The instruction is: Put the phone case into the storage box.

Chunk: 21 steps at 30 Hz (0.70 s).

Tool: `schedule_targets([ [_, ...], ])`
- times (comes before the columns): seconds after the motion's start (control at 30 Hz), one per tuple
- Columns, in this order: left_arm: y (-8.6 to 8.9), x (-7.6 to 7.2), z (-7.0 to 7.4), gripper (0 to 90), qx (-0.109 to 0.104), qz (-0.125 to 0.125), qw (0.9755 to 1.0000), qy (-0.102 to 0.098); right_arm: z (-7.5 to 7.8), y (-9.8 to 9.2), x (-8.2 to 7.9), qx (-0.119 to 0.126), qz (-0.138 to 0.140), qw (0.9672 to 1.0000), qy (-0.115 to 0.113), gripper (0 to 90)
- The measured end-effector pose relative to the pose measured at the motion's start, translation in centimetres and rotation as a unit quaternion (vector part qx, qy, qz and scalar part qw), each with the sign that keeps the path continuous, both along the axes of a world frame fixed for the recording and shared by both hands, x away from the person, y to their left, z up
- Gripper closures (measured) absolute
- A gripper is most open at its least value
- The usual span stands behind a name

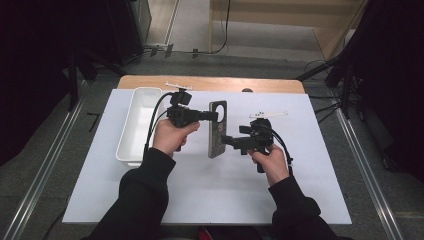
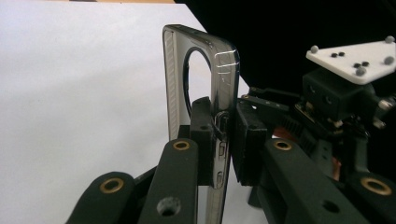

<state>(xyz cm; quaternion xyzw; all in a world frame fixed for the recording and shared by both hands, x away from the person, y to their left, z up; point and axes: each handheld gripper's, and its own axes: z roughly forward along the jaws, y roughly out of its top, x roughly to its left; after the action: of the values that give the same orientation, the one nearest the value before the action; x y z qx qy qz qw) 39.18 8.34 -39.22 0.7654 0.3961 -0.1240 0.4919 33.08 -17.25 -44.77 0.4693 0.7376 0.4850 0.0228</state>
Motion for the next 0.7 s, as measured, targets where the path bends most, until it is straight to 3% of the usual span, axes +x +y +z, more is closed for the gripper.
schedule_targets([
  [0.3, 0.9, -1.3, -0.5, 80.0, 0.001, -0.011, 0.9998, -0.014, 0.2, -0.9, 0.0, 0.007, 0.021, 0.9998, 0.002, 6.8],
  [0.47, 0.8, -2.0, -1.0, 79.9, -0.003, -0.023, 0.9996, -0.018, 0.4, -1.2, -0.2, 0.002, 0.031, 0.9994, -0.015, 6.8],
  [0.7, 0.5, -2.7, -1.3, 79.9, -0.004, -0.043, 0.9985, -0.033, 0.5, -1.9, 0.0, 0.020, 0.041, 0.9989, -0.012, 6.8],
])
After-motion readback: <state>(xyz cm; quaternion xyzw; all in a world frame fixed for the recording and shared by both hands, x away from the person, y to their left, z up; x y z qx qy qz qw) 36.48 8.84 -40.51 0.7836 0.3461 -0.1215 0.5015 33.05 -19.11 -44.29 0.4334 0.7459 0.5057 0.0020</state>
